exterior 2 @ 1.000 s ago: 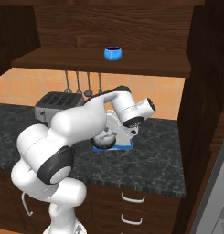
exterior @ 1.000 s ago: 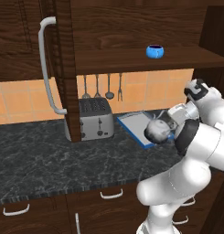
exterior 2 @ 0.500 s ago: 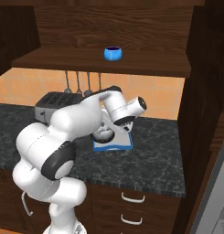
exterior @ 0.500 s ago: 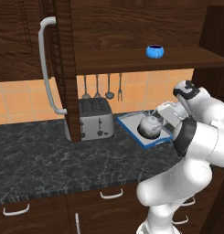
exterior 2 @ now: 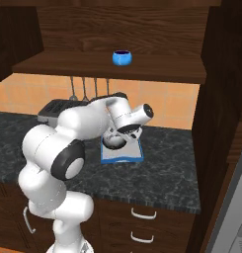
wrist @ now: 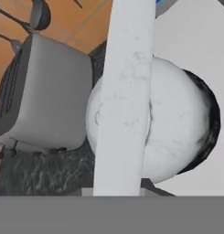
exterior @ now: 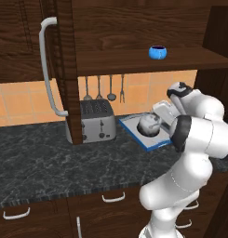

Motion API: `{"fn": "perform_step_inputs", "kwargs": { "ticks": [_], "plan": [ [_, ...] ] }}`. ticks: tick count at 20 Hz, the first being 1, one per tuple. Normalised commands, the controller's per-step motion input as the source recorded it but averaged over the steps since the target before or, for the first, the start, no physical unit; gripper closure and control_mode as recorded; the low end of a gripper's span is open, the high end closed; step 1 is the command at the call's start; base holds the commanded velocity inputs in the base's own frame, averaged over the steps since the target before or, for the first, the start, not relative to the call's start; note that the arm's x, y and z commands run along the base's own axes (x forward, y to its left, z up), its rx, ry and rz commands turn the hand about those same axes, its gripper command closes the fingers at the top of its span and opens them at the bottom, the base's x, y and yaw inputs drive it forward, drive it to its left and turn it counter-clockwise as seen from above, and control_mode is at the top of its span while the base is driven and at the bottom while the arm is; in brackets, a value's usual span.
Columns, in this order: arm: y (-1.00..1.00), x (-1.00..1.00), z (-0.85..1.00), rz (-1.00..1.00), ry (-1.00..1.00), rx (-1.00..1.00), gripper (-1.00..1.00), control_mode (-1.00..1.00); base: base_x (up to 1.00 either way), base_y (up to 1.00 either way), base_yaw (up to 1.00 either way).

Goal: Pick the kettle from the counter and place it on the tray. Then pick the mug from the cabinet and place it on the tray. Then close the cabinet doors.

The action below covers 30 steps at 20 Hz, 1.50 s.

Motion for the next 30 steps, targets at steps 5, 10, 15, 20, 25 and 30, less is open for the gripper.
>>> {"fn": "perform_step_inputs", "kwargs": {
  "ticks": [5,10,15,20,25,30],
  "plan": [
    [0.07,0.48,-0.15,-0.12,0.0,0.0,1.0,-1.0,0.0,0.0,0.0],
    [0.04,0.5,-0.17,-0.11,0.0,0.0,1.0,-1.0,0.0,0.0,0.0],
    [0.03,0.49,-0.2,-0.08,0.0,0.0,1.0,-1.0,0.0,0.0,0.0],
    [0.0,0.48,-0.21,-0.06,0.0,0.02,1.0,-1.0,0.0,0.0,0.0],
    [0.0,0.47,-0.24,-0.04,0.0,0.03,1.0,-1.0,0.0,0.0,0.0],
    [0.0,0.18,-0.16,-0.03,0.0,0.02,-1.0,-1.0,0.0,0.0,0.0]
  ]
}}
